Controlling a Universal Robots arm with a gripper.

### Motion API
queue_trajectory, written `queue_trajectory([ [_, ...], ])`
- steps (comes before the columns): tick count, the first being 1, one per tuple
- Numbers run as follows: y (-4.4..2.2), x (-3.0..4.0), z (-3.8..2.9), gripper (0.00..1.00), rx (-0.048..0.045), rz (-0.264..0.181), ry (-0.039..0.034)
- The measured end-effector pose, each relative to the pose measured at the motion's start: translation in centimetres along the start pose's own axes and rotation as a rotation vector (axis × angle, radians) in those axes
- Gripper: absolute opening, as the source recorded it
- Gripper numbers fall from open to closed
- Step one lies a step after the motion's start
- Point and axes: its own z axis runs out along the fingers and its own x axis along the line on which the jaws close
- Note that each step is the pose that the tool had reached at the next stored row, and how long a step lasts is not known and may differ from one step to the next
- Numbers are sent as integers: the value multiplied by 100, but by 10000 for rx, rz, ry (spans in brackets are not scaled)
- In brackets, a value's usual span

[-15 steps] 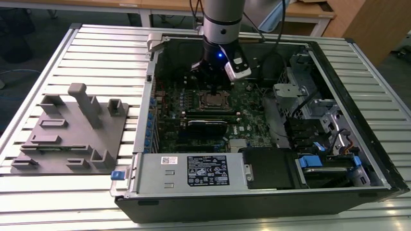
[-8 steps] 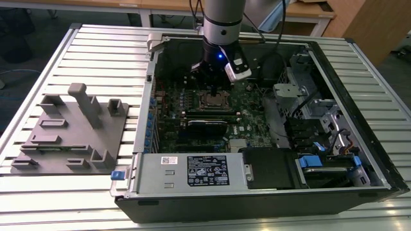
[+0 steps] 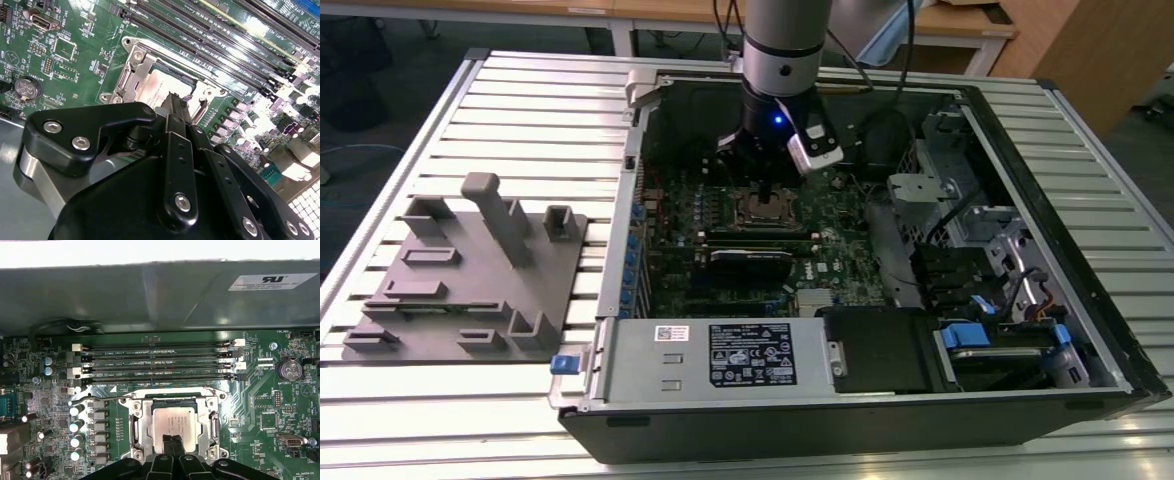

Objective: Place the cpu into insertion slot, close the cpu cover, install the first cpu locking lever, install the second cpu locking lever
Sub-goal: 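Install the first cpu locking lever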

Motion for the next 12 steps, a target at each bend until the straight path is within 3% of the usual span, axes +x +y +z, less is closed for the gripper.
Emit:
queue_trajectory([
  [12, 1, -2, -68, 10, -1, 0, 0],
])
